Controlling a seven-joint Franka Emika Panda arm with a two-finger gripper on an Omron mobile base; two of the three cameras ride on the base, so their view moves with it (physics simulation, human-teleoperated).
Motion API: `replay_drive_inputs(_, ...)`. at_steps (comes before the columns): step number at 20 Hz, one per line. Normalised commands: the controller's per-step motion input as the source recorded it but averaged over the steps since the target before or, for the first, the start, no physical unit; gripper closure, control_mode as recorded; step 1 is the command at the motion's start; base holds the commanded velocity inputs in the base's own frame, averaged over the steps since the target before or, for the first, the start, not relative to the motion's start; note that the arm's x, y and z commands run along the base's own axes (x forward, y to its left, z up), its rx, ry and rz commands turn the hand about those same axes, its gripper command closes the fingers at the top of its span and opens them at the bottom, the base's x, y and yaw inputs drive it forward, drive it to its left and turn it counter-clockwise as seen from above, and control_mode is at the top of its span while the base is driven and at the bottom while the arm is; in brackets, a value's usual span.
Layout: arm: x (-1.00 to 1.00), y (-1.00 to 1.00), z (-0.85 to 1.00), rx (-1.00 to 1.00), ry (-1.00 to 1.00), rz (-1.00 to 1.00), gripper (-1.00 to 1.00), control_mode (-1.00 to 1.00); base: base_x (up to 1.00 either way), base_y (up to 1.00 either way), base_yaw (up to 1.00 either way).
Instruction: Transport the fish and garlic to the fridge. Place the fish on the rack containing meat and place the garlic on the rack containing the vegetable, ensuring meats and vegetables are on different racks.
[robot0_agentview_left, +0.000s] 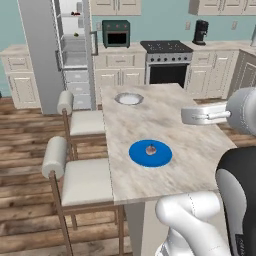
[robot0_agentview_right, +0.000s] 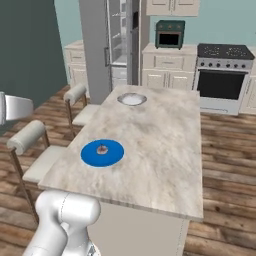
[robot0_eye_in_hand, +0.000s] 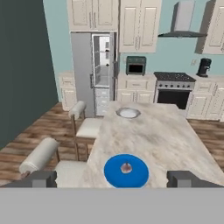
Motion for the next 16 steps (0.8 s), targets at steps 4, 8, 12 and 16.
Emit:
replay_drive_inputs(4,0.00,0.00,0.00,0.00,0.00,0.00,-1.00,1.00,0.41,-0.01,0.24)
replay_drive_inputs(8,0.41,0.02,-0.22,0.00,0.10,0.12,-1.00,-1.00,0.20,0.00,0.10)
replay_drive_inputs(12,0.87,0.02,-0.56,0.00,0.33,0.17,-1.00,-1.00,0.00,0.00,0.00)
replay_drive_inputs(16,0.52,0.03,-0.47,-0.02,0.43,0.06,-1.00,-1.00,0.00,0.00,0.00)
